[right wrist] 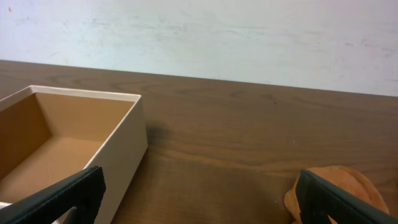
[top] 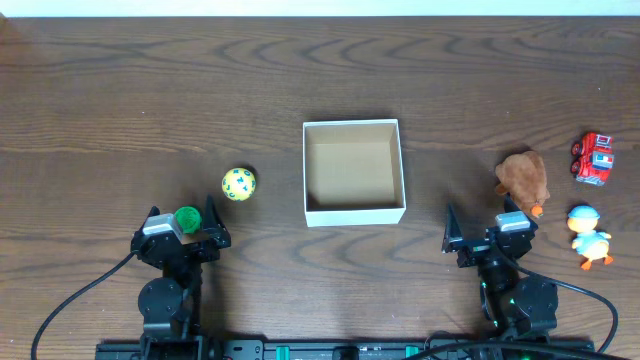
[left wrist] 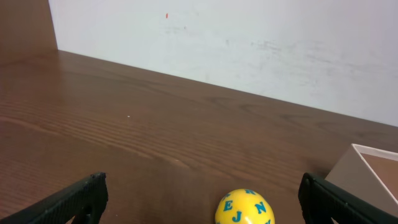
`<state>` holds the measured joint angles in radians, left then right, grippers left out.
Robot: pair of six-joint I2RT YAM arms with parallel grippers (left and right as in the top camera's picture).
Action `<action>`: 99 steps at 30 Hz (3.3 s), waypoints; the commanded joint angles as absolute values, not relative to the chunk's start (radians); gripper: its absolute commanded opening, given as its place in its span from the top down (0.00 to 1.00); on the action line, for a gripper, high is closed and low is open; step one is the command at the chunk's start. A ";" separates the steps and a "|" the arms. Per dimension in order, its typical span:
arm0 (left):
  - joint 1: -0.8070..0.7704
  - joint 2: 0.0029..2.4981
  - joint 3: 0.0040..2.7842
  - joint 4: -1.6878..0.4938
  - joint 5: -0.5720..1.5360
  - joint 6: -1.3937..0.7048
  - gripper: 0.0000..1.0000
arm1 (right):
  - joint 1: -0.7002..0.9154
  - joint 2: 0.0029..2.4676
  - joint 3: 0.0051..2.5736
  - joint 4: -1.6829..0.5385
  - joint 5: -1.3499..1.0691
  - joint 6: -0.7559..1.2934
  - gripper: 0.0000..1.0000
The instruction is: Pack container
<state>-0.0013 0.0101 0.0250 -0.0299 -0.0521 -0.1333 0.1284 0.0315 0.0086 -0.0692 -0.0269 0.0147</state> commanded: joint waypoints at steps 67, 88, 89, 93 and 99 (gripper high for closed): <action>0.004 0.005 0.005 -0.067 -0.052 -0.124 0.02 | 0.110 0.027 0.006 -0.066 -0.027 0.029 0.01; 0.004 0.115 0.076 -0.075 0.033 -0.320 0.02 | 0.109 0.268 0.097 -0.132 -0.017 0.196 0.01; 0.004 0.136 0.098 -0.078 0.048 -0.320 0.02 | 0.109 0.301 0.126 -0.141 -0.020 0.179 0.01; 0.004 0.230 0.219 -0.136 0.058 -0.318 0.02 | 0.109 0.434 0.253 -0.165 -0.019 0.110 0.01; 0.004 0.432 0.458 -0.285 0.057 -0.281 0.02 | 0.069 0.664 0.508 -0.269 -0.019 0.028 0.01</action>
